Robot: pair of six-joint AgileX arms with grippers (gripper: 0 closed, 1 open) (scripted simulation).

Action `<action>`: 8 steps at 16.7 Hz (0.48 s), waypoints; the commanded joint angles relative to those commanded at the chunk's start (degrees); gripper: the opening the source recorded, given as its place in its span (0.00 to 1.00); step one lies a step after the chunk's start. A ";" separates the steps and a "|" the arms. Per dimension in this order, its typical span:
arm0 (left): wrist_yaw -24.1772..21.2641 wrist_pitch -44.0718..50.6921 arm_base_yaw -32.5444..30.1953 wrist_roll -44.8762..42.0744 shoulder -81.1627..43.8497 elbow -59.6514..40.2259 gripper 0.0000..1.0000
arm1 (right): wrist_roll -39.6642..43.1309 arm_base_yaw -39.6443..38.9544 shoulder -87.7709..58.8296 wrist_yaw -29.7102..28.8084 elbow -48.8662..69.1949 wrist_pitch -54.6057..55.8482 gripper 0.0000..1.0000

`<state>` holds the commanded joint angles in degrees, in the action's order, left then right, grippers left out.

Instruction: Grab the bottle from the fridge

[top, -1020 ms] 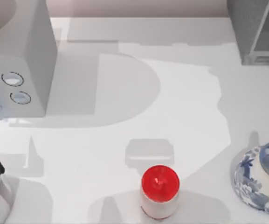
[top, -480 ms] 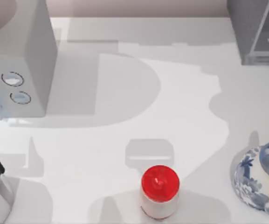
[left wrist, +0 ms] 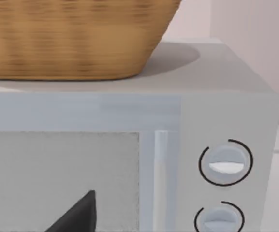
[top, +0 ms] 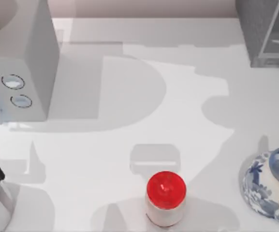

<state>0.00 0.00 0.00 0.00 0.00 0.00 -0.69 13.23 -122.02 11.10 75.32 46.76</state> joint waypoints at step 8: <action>0.00 0.00 0.00 0.00 0.00 0.00 1.00 | -0.14 1.30 7.88 1.82 -12.11 4.32 0.00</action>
<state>0.00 0.00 0.00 0.00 0.00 0.00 -0.83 14.54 -114.15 12.92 63.21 51.07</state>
